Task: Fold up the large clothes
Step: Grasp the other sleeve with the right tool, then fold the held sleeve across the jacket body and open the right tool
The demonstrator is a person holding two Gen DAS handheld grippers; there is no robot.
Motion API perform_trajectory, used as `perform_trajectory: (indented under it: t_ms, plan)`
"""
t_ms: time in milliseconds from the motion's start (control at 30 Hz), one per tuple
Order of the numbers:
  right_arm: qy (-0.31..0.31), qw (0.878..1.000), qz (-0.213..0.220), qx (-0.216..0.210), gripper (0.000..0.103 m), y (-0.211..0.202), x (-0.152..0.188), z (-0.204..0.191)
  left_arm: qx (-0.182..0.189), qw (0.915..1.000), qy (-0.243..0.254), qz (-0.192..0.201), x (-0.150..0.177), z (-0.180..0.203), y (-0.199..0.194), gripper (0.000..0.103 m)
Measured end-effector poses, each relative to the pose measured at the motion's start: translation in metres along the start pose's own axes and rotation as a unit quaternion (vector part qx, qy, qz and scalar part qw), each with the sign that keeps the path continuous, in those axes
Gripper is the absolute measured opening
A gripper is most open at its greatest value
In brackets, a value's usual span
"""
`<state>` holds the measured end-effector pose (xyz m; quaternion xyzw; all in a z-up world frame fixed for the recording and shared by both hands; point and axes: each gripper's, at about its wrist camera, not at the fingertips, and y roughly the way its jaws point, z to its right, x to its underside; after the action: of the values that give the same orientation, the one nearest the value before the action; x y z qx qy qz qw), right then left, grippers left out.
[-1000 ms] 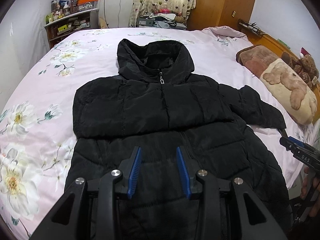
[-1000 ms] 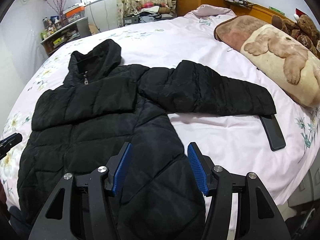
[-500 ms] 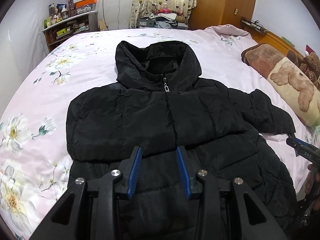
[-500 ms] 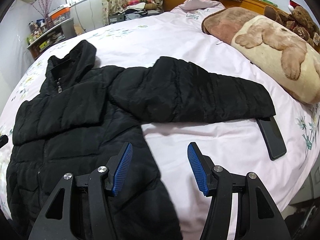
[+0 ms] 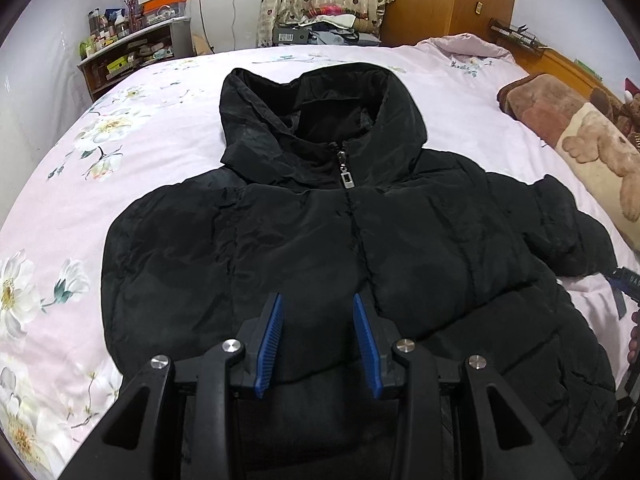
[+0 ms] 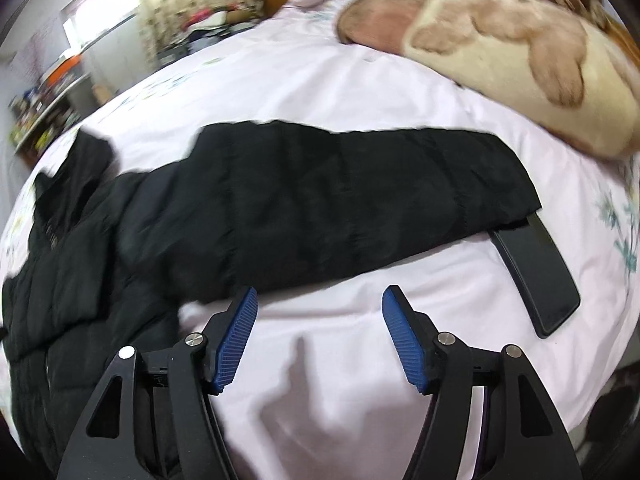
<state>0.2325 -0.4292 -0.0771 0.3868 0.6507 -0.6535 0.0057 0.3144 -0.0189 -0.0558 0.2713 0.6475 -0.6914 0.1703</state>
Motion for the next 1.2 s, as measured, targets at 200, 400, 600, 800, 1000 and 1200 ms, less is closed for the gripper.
perform_trajectory:
  t_ms: [200, 400, 600, 800, 1000, 1200]
  plan:
    - [0.116, 0.993, -0.020, -0.029, 0.065, 0.033, -0.017, 0.055, -0.012, 0.9998, -0.013, -0.009, -0.005, -0.013, 0.017, 0.038]
    - [0.156, 0.987, -0.023, -0.025, 0.066, 0.059, -0.031, 0.073, -0.019, 0.9995, -0.022, -0.009, -0.008, -0.025, 0.030, 0.042]
    - [0.190, 0.981, -0.012, -0.025, 0.068, 0.076, -0.045, 0.080, -0.017, 0.9995, -0.022, -0.012, -0.011, -0.030, 0.041, 0.043]
    - [0.188, 0.982, -0.010, -0.008, 0.027, 0.072, -0.056, 0.070, -0.013, 0.9994, -0.028, -0.014, -0.010, -0.033, 0.036, 0.043]
    - [0.129, 0.991, 0.036, -0.013, 0.014, 0.016, -0.074, 0.042, -0.011, 0.9990, -0.042, -0.011, -0.006, -0.041, 0.015, 0.043]
    - [0.078, 0.991, 0.098, -0.056, 0.013, -0.064, -0.087, 0.003, -0.015, 0.9983, -0.055, 0.006, -0.001, -0.054, -0.017, 0.043]
